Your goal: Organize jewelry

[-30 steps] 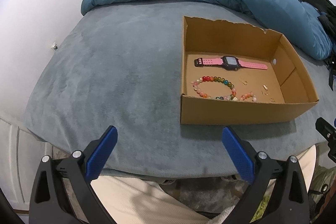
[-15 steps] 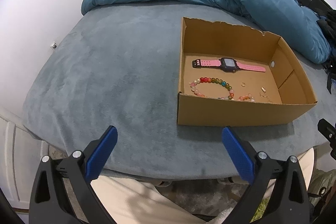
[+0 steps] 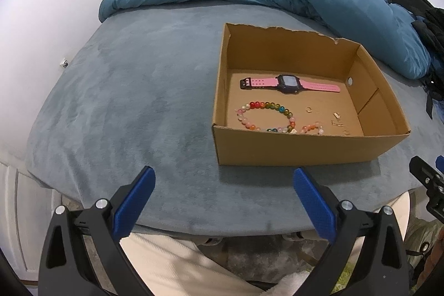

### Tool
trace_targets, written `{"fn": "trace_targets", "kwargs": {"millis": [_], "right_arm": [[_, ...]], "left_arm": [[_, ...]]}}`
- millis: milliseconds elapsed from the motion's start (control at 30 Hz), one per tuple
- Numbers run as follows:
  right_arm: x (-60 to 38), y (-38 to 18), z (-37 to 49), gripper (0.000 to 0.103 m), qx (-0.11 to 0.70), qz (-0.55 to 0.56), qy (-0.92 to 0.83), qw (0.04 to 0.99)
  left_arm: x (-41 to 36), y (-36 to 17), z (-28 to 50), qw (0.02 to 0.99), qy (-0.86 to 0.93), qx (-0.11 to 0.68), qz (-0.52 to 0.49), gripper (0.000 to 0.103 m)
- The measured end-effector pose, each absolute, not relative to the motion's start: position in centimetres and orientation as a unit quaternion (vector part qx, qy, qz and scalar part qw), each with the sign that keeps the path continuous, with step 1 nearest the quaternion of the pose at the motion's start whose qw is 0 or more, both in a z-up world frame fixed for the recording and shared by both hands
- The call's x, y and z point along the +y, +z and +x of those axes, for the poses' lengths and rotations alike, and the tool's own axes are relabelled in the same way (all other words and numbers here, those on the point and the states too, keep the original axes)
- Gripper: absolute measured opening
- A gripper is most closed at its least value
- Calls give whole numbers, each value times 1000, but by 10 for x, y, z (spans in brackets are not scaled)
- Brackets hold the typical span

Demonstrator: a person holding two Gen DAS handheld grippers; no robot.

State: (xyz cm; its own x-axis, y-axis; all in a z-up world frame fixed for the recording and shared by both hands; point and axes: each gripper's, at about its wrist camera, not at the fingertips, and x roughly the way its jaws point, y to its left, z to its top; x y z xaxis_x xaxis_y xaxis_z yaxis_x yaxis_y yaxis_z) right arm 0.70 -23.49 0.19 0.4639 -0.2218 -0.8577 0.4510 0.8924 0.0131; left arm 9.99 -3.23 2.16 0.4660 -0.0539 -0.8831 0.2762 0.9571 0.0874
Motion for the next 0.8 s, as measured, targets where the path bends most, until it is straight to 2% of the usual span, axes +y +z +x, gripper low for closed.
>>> {"fn": "trace_targets", "kwargs": {"millis": [800], "right_arm": [[-239, 2, 34, 95, 484, 114, -190, 847]], "left_arm": [[-45, 19, 120, 842, -104, 519, 107, 97]]}}
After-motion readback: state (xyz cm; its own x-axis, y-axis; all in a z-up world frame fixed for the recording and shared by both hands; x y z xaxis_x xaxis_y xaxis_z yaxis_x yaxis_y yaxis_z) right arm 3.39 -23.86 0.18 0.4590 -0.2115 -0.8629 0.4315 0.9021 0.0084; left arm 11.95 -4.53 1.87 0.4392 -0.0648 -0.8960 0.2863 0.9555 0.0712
